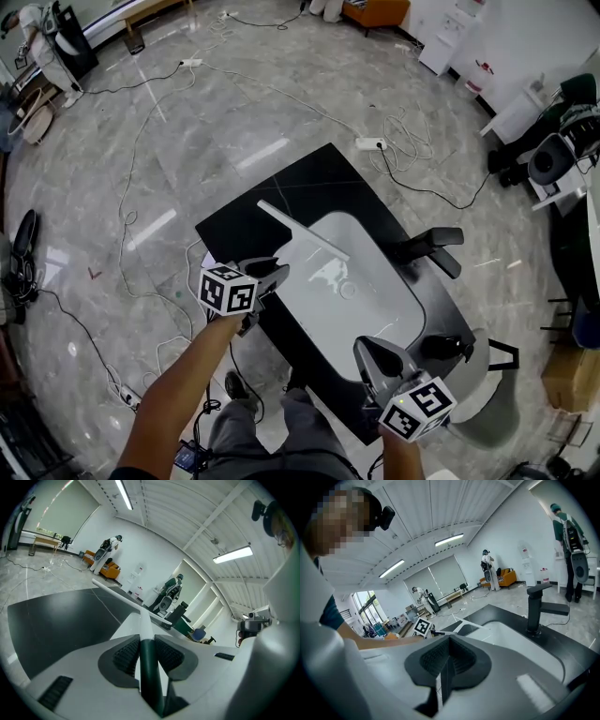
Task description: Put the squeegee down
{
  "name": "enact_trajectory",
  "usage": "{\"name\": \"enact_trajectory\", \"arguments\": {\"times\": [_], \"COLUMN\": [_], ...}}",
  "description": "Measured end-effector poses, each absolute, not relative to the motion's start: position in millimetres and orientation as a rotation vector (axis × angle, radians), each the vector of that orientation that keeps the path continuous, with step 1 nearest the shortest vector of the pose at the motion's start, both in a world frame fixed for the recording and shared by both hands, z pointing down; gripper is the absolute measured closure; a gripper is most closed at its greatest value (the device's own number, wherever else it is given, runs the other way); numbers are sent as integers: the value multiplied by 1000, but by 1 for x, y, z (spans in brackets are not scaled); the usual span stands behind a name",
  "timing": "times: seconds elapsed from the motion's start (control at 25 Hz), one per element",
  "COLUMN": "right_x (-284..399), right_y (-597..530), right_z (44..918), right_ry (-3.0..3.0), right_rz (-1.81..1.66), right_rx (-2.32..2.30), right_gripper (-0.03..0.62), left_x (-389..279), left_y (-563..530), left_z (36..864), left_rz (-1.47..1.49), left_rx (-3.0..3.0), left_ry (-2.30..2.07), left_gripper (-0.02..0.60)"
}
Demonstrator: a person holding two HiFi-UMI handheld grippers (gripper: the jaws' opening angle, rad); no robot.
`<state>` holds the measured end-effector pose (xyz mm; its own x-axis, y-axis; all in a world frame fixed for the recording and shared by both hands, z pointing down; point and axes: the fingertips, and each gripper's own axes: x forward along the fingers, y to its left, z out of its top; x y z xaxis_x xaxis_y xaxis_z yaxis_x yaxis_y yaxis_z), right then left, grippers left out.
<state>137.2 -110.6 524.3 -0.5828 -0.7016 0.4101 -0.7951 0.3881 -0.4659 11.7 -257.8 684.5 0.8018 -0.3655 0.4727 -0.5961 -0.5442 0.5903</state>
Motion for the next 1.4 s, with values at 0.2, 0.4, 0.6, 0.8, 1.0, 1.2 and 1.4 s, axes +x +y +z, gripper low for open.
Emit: {"name": "enact_trajectory", "arguments": {"times": [0.2, 0.4, 0.6, 0.8, 1.0, 1.2, 1.4], "right_x": [142, 148, 155, 154, 153, 150, 144], "right_y": [-107, -103, -101, -101, -101, -100, -101], "right_z": [535, 543, 550, 558, 565, 571, 580], "right_ry": [-2489, -2481, -2468, -2466, -2467, -2458, -2452], "right_rz": [981, 995, 1004, 1020, 1028, 1036, 1053], "right_rx": [1350, 1349, 1355, 1344, 1331, 1318, 1297], "right_gripper": [586, 586, 586, 586, 586, 586, 586], "left_x": [18, 24, 28, 30, 28, 26, 27], "left_y": [-263, -271, -274, -283, -292, -298, -301], "left_z": [697, 711, 721, 723, 724, 723, 725], "left_rz": [386, 406, 421, 414, 389, 412, 495], "left_rx": [2186, 2167, 2160, 2162, 2155, 2199, 2297], "left_ry": [-714, -734, -739, -746, -781, -811, -861], "left_gripper": [485, 483, 483, 485, 483, 483, 483]}}
